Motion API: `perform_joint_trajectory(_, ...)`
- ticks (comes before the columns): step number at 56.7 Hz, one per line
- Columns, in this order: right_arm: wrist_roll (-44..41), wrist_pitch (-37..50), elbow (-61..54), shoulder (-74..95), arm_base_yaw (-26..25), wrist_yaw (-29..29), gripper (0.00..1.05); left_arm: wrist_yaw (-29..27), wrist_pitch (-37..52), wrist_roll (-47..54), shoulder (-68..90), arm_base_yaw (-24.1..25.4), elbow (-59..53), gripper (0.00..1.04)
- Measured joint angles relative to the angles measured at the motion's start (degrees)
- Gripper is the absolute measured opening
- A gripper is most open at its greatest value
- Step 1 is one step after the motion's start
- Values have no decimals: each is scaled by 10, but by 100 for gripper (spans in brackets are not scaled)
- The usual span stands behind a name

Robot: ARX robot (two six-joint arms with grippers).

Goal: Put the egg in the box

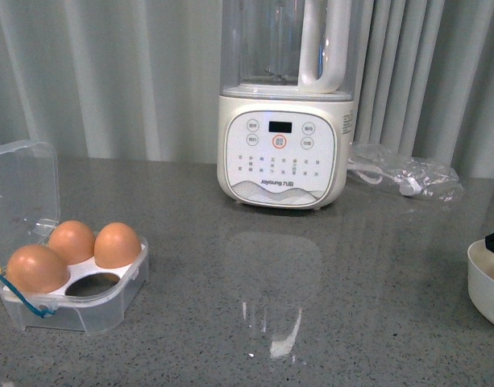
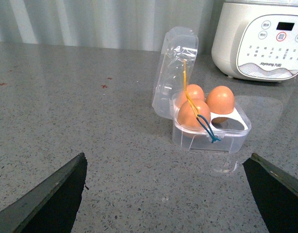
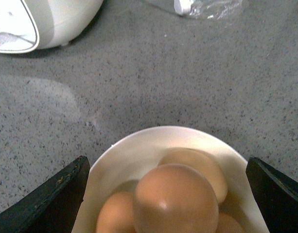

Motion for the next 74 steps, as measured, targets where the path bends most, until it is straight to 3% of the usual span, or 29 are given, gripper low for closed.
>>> perform_joint_trajectory(9, -9, 8, -9, 0, 7, -2, 96, 0, 0, 0, 0, 0, 0, 98)
perform_joint_trajectory(23, -14, 12, -11, -4, 16, -5, 47, 0, 0, 0, 0, 0, 0, 98)
perform_joint_trajectory(25, -14, 12, -11, -5, 15, -5, 44, 0, 0, 0, 0, 0, 0, 98)
perform_joint_trajectory(63, -17, 14, 14, -42, -10, -37, 43, 0, 0, 0, 0, 0, 0, 98)
perform_joint_trajectory(74, -1, 24, 91, -5, 28, -61, 43, 0, 0, 0, 0, 0, 0, 98)
